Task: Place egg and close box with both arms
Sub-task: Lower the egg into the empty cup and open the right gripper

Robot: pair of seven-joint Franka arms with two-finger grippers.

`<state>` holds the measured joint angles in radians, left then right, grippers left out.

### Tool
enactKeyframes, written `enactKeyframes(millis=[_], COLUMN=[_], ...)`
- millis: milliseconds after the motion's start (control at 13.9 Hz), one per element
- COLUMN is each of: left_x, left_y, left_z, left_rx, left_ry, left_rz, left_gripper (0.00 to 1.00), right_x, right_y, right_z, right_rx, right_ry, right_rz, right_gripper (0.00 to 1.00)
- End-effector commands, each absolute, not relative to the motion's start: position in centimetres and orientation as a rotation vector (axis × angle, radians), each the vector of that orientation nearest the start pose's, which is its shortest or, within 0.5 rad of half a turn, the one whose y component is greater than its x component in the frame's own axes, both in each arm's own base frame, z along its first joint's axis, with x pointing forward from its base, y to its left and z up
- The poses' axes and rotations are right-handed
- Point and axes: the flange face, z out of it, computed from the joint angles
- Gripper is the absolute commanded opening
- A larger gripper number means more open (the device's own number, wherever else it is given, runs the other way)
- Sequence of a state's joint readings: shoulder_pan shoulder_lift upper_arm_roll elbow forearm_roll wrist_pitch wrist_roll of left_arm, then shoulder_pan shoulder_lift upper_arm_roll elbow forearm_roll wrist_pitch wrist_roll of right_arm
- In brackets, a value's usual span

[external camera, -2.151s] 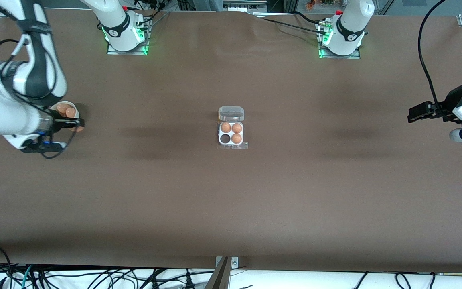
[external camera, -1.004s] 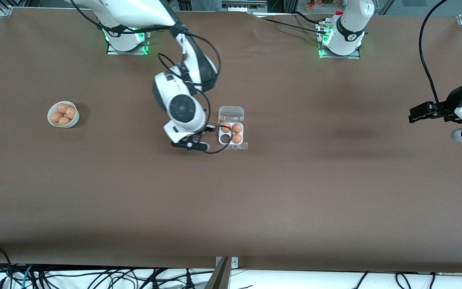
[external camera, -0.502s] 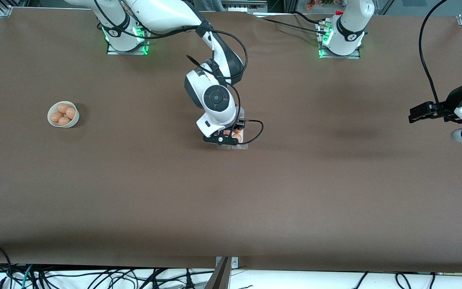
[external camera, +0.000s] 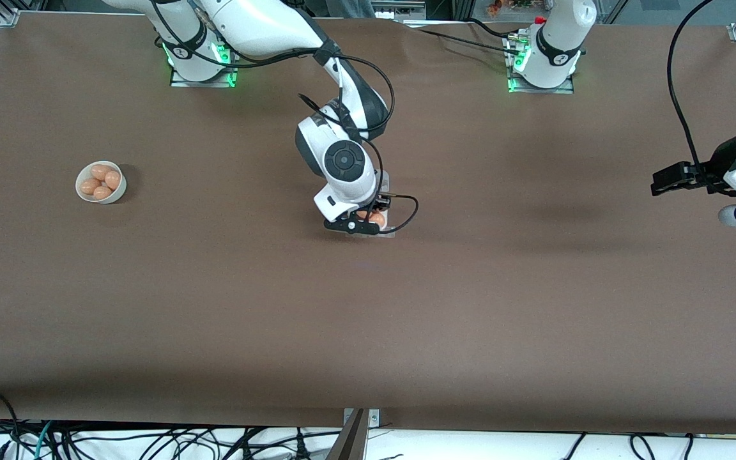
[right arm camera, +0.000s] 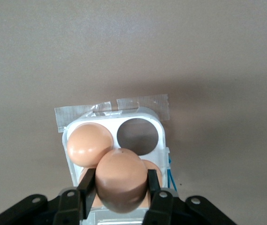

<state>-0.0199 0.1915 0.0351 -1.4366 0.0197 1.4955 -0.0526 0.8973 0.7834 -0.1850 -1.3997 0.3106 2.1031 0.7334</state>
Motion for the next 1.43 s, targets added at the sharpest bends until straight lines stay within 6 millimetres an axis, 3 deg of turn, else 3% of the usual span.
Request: enactKeyframes(millis=[0, 215, 287, 359, 430, 574, 1076, 1363], left_x=[60.2, 60.2, 60.2, 60.2, 60.2, 60.2, 59.8, 59.2], left_y=[0.9, 0.5, 0.4, 0.2, -0.1, -0.4, -3.9, -9.1], left_z=[57.4, 57.4, 57.3, 57.2, 57.2, 57.2, 56.9, 56.9], left_rx=[-3.097, -3.097, -3.096, -3.098, -3.115, -3.183, -3.23, -3.215], left_ry=[-0.072, -0.062, -0.062, -0.057, -0.055, -0.074, -0.079, -0.099], left_rz=[0.204, 0.204, 0.206, 0.208, 0.21, 0.216, 0.272, 0.288], left_gripper=[1.0, 1.0, 1.0, 1.0, 1.0, 1.0, 1.0, 1.0], right_x=[52.6, 52.8, 52.8, 52.8, 52.9, 53.1, 55.3, 56.0], right_y=[50.6, 50.2, 50.2, 50.2, 50.1, 50.1, 48.4, 47.8], right_z=[23.9, 23.7, 23.4, 23.2, 23.1, 23.3, 25.5, 26.6], right_rx=[-3.066, -3.081, -3.084, -3.082, -3.082, -3.077, -3.055, -3.04], right_ry=[0.206, 0.199, 0.202, 0.207, 0.216, 0.222, 0.267, 0.282], right_rz=[0.212, 0.203, 0.205, 0.201, 0.197, 0.19, 0.159, 0.148], right_gripper=[0.4, 0.41, 0.46, 0.6, 0.84, 0.97, 1.0, 1.0])
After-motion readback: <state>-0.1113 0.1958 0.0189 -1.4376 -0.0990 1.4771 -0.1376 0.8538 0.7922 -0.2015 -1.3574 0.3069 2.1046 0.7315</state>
